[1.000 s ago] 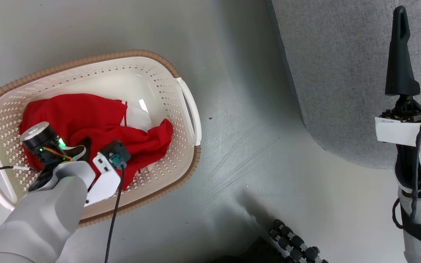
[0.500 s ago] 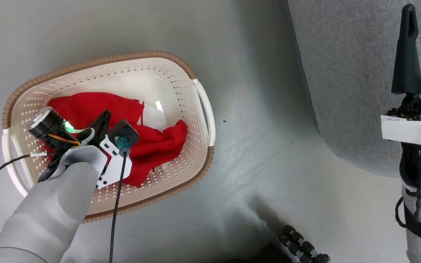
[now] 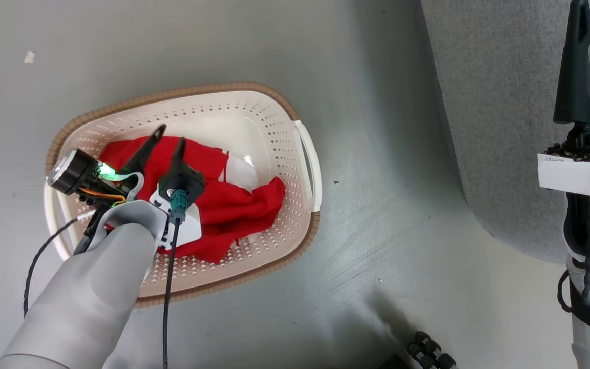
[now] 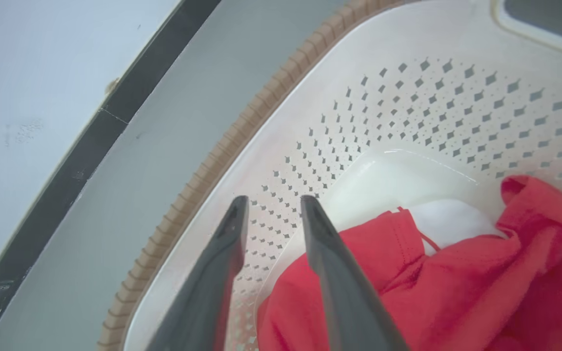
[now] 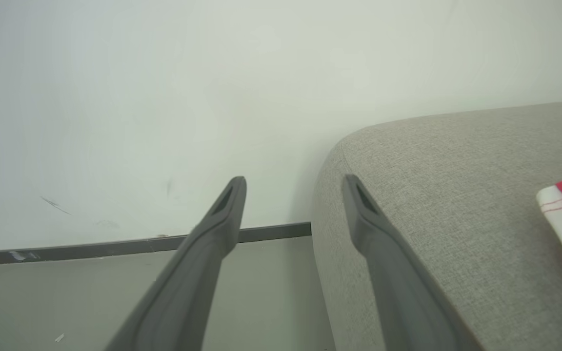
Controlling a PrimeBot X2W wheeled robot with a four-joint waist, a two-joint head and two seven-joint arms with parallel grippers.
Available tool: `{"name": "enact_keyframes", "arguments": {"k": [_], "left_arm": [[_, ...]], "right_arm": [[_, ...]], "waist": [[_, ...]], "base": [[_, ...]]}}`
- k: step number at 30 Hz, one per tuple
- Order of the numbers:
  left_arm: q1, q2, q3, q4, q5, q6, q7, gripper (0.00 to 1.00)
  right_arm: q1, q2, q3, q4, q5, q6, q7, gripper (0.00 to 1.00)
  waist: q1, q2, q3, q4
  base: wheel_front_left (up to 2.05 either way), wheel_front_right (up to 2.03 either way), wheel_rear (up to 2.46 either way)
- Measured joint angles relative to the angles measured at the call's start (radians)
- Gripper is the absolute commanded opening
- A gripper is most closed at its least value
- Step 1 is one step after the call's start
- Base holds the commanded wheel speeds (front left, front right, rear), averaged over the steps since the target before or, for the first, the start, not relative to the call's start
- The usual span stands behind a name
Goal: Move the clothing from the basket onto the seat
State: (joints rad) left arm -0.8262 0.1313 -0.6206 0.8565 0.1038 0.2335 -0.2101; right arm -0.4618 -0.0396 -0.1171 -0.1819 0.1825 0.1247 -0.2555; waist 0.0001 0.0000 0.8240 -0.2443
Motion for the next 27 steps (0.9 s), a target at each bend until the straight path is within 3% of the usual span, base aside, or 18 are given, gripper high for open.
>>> {"name": "enact_keyframes", "arguments": {"k": [2, 3, 18, 27], "left_arm": [[0.005, -0.001, 0.013, -0.024, -0.011, 0.012, -0.012, 0.98], [0.01, -0.001, 0.02, -0.036, -0.019, 0.017, -0.013, 1.0], [0.081, -0.026, 0.161, -0.243, -0.167, 0.099, -0.042, 1.0], [0.132, -0.015, 0.241, -0.391, -0.236, 0.116, -0.044, 1.0]], "right_arm": [[0.0, -0.001, 0.001, 0.001, -0.013, 0.0, 0.0, 1.0], [0.0, -0.001, 0.003, 0.002, -0.019, 0.0, 0.0, 1.0], [0.002, -0.002, 0.01, 0.035, -0.099, 0.0, 0.0, 1.0], [0.016, -0.006, 0.002, 0.06, -0.115, 0.0, 0.0, 1.0]], "waist": [[0.0, 0.0, -0.011, 0.01], [-0.0001, 0.0, -0.016, 0.015], [-0.0001, 0.0, -0.119, 0.094], [0.0, 0.0, -0.188, 0.132]], "base": [[0.0, 0.0, 0.0], [0.0, 0.0, 0.0], [0.0, 0.0, 0.0], [0.0, 0.0, 0.0]]}}
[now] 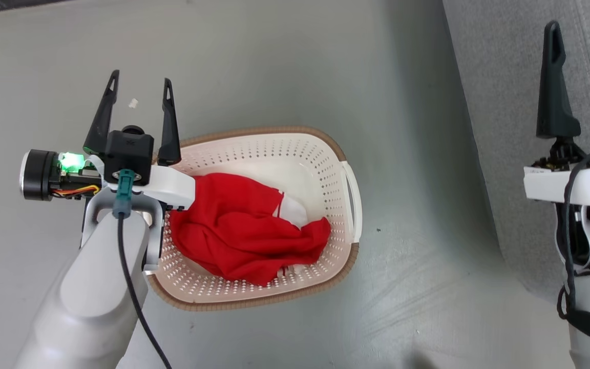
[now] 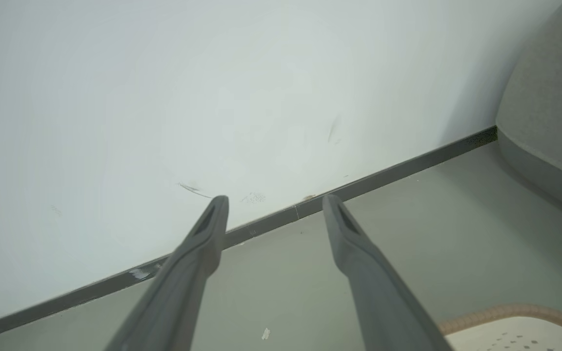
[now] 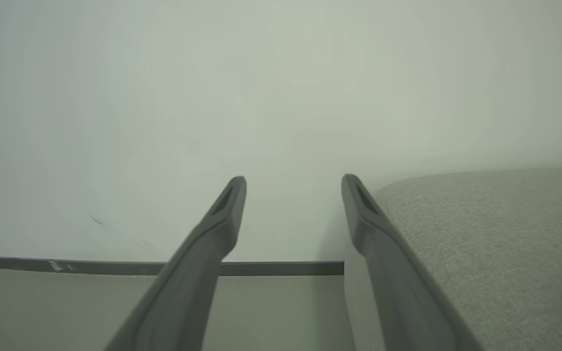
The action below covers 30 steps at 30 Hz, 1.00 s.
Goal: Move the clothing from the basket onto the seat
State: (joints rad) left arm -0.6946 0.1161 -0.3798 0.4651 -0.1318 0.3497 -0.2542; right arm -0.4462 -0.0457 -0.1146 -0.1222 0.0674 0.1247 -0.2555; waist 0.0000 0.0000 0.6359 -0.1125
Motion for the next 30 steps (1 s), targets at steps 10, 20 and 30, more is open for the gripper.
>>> {"name": "enact_keyframes", "arguments": {"k": [10, 20, 30], "left_arm": [[0.091, 0.035, 0.069, -0.138, -0.027, 0.018, -0.002, 1.0], [0.209, 0.042, 0.122, -0.23, -0.074, 0.02, -0.002, 1.0], [0.343, 0.043, 0.137, -0.265, -0.119, 0.003, -0.002, 1.0]], "right_arm": [[0.072, -0.017, 0.006, 0.044, -0.017, 0.0, 0.0, 1.0], [0.168, -0.014, 0.038, 0.107, -0.025, 0.0, 0.0, 1.0], [0.251, -0.011, 0.049, 0.131, -0.026, 0.0, 0.0, 1.0]], "waist": [[0.0, 0.0, -0.098, 0.036], [0.0, 0.0, -0.207, 0.06], [0.0, 0.0, -0.32, 0.074]], "base": [[0.0, 0.0, 0.0], [0.0, 0.0, 0.0], [0.0, 0.0, 0.0]]}}
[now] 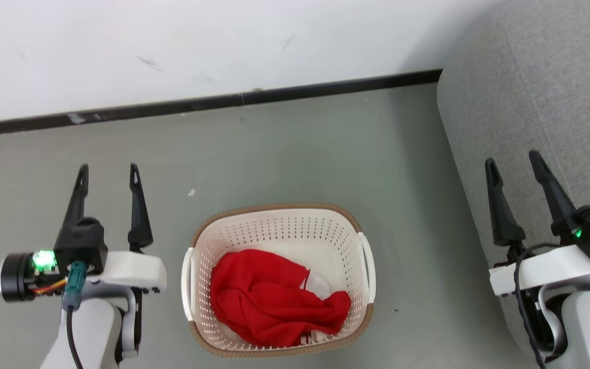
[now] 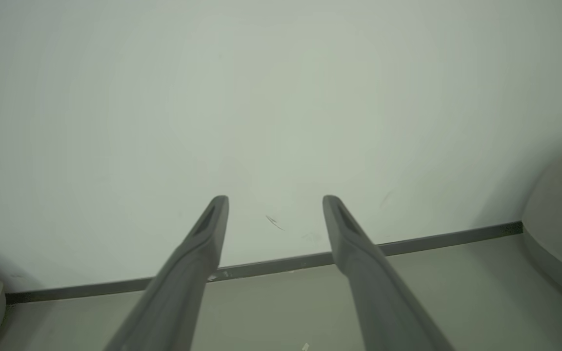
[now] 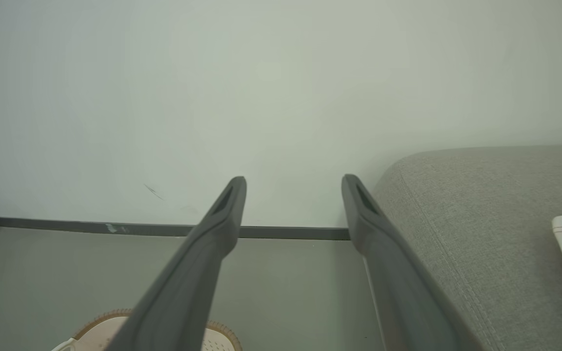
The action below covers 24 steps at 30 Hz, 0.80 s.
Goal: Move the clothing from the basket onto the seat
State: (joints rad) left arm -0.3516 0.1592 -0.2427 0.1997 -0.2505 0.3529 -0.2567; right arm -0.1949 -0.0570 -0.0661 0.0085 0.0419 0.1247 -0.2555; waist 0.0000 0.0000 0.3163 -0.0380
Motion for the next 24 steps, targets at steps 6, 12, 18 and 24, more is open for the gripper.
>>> {"name": "enact_keyframes", "arguments": {"k": [6, 12, 18, 24], "left_arm": [[0.076, -0.002, 0.002, -0.003, -0.014, -0.014, 0.0, 1.0], [0.135, -0.001, 0.002, -0.008, -0.022, -0.021, 0.0, 1.0], [0.186, 0.01, 0.002, -0.012, -0.022, -0.031, 0.0, 1.0], [0.235, 0.015, -0.005, -0.014, -0.026, -0.04, 0.0, 1.0]], "right_arm": [[0.048, 0.006, 0.003, 0.007, 0.0, 0.0, 0.0, 1.0], [0.094, 0.011, 0.012, 0.011, 0.002, 0.0, 0.002, 1.0], [0.141, 0.014, 0.01, 0.013, 0.003, 0.0, 0.018, 1.0], [0.177, 0.015, 0.012, 0.013, 0.003, 0.0, 0.028, 1.0]], "waist": [[0.0, 0.0, -0.063, 0.004], [0.0, 0.0, -0.121, 0.006], [0.0, 0.0, -0.172, 0.006], [0.0, 0.0, -0.215, 0.003]], "base": [[0.0, 0.0, 0.0], [0.0, 0.0, 0.0], [0.0, 0.0, 0.0], [0.0, 0.0, 0.0]]}}
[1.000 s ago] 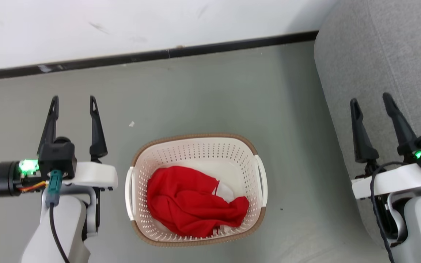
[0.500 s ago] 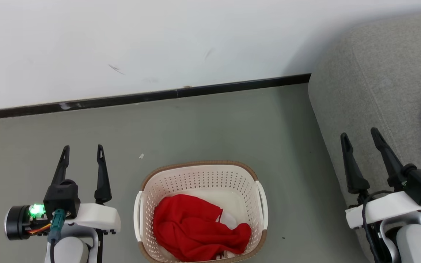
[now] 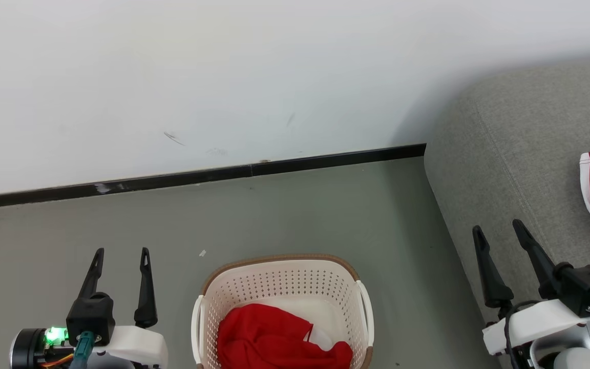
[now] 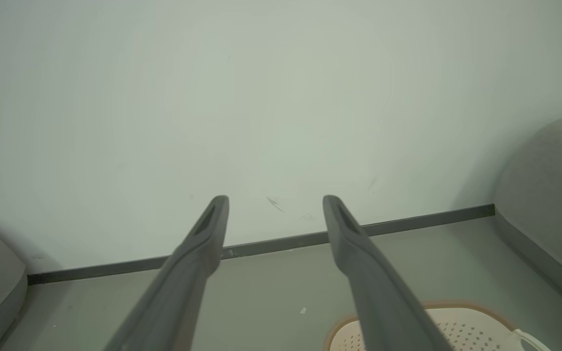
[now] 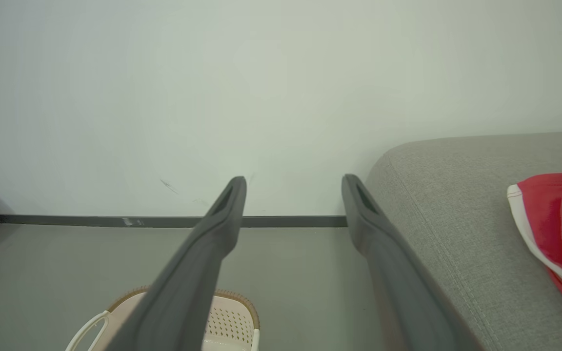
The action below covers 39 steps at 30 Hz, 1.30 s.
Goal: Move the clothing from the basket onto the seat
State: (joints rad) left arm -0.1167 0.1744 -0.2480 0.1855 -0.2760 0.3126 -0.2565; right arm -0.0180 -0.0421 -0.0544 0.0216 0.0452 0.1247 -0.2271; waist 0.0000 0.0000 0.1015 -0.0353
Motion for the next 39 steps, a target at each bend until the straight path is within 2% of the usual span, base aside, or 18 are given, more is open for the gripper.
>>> {"name": "enact_keyframes", "arguments": {"k": [14, 39], "left_arm": [[0.06, 0.018, -0.012, -0.024, -0.025, -0.03, 0.018, 1.0], [0.058, 0.031, -0.004, -0.05, -0.058, -0.053, 0.059, 1.0]], "right_arm": [[0.068, 0.002, 0.006, -0.033, 0.008, 0.0, 0.039, 1.0], [0.075, 0.003, 0.019, -0.091, 0.034, 0.0, 0.065, 1.0]], "waist": [[0.0, 0.0, -0.064, -0.006], [-0.0001, 0.0, -0.034, 0.022]], "base": [[0.0, 0.0, 0.0], [0.0, 0.0, 0.0]]}}
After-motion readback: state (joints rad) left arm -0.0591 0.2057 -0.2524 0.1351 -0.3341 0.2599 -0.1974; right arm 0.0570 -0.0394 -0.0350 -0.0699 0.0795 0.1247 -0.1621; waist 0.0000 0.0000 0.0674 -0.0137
